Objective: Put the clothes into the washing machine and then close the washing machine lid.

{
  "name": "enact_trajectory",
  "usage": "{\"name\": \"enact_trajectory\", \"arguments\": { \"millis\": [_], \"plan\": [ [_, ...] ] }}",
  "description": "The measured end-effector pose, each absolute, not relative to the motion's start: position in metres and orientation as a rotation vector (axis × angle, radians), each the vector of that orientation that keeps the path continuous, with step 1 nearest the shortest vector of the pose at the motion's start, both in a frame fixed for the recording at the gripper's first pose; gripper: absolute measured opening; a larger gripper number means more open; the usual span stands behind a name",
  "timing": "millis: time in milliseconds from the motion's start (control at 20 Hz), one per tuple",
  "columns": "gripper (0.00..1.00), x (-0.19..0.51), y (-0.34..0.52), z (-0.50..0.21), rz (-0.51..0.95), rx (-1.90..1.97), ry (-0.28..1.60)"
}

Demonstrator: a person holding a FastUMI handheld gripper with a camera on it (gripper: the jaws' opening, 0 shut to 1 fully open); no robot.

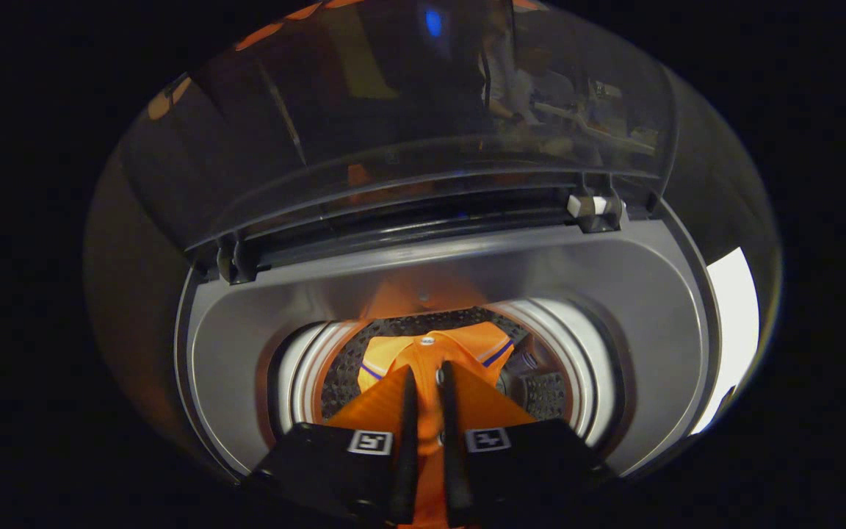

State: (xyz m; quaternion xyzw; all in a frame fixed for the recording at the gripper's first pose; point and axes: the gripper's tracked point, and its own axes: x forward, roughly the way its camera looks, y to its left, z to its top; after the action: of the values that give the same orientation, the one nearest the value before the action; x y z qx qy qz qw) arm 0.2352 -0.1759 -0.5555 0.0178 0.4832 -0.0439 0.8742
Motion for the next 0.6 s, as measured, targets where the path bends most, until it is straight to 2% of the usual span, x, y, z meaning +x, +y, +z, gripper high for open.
{"name": "enact_trajectory", "arguments": {
  "millis": [200,300,600],
  "plan": [
    [0.81,0.235,-0.178,-0.550,-0.079,0.015,1.009],
    [1.00,0.235,-0.177,-0.548,-0.075,0.006,0.998],
    [1.00,0.226,-0.175,-0.532,-0.067,0.000,0.968]
  ]
}}
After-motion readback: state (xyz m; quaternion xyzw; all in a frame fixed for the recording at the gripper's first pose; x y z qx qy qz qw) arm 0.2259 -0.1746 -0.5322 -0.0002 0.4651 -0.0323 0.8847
